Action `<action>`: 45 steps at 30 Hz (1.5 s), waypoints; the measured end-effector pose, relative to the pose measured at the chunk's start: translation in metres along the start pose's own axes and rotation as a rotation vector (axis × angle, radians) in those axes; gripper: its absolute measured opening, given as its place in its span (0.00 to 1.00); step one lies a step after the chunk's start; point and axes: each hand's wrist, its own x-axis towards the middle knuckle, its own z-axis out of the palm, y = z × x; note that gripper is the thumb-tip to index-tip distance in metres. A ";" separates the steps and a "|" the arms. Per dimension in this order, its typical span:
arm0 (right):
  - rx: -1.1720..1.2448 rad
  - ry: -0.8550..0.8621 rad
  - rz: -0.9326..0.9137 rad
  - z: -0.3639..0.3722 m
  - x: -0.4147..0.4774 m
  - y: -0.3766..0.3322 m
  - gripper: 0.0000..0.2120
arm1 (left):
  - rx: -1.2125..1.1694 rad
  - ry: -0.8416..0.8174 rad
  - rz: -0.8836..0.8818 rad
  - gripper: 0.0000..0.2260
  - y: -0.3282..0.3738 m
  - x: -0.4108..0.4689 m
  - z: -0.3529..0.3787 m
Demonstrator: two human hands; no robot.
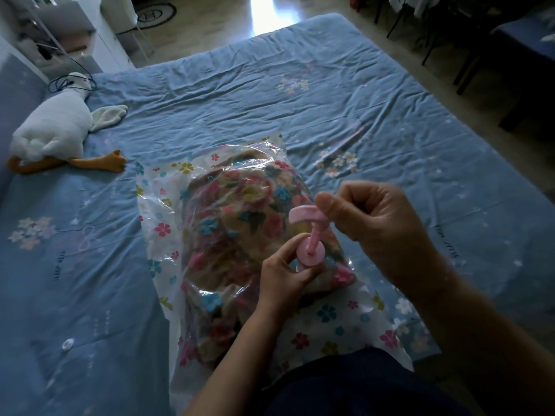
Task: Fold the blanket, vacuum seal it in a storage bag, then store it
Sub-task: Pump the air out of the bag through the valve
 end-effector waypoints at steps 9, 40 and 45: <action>-0.089 0.003 0.134 0.004 -0.011 0.022 0.19 | -0.001 -0.019 0.004 0.21 0.002 -0.001 0.000; 0.016 0.060 -0.038 0.002 -0.015 -0.014 0.23 | 0.003 -0.061 -0.006 0.19 0.006 -0.002 0.000; -0.182 0.035 0.144 0.000 -0.016 0.040 0.23 | -0.016 -0.021 0.023 0.20 0.010 -0.001 0.005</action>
